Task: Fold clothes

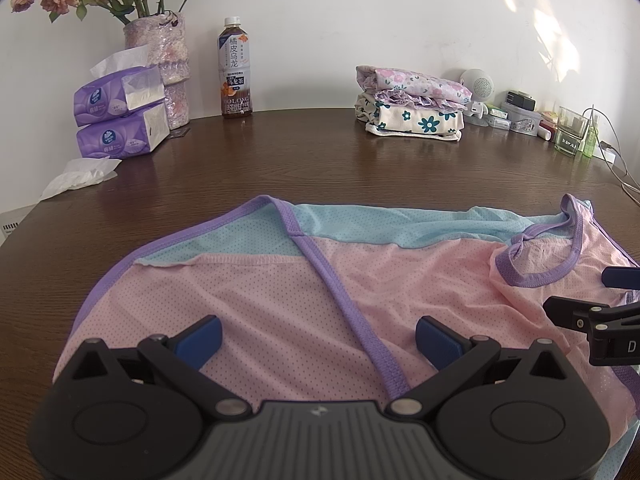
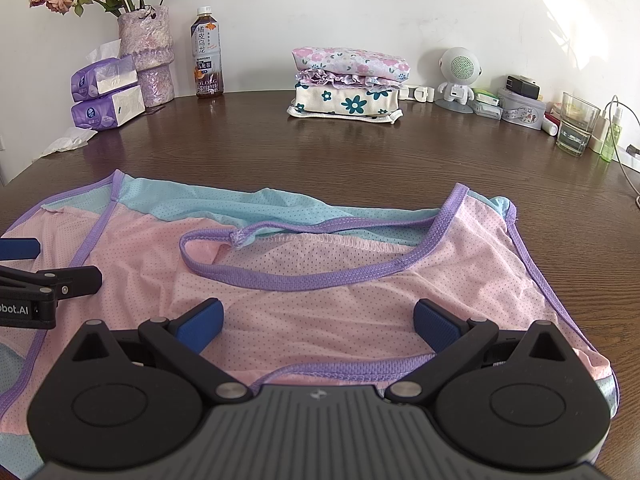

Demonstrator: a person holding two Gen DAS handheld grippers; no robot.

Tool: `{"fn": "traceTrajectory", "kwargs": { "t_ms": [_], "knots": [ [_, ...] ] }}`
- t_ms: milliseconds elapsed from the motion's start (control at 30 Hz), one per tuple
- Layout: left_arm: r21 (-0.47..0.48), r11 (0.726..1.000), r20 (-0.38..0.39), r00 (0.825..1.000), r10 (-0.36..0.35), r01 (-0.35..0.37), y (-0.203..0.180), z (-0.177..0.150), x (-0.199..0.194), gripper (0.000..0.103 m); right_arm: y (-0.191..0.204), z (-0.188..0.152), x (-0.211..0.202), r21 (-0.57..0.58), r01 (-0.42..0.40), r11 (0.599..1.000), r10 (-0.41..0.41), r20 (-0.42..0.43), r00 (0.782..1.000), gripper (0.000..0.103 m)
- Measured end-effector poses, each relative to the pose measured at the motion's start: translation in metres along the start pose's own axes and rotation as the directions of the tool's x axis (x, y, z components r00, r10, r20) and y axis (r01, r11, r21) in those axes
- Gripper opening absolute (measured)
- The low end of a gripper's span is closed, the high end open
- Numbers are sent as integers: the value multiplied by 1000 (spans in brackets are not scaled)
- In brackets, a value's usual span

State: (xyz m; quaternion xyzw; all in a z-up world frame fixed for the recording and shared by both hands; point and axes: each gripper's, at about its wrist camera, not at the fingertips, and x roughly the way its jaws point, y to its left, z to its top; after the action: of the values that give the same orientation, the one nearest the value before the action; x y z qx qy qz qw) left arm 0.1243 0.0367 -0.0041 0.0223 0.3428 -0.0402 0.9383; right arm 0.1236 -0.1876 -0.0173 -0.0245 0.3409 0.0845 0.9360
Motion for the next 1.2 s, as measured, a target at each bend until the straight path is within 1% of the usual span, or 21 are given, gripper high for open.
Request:
{"fn": "traceTrajectory", "kwargs": {
  "t_ms": [1200],
  "knots": [
    [-4,1000,-1,1000,1,-1,-1,2,1,103,2,0,1,9,12,1000,-12,-1,1000,102]
  ]
}}
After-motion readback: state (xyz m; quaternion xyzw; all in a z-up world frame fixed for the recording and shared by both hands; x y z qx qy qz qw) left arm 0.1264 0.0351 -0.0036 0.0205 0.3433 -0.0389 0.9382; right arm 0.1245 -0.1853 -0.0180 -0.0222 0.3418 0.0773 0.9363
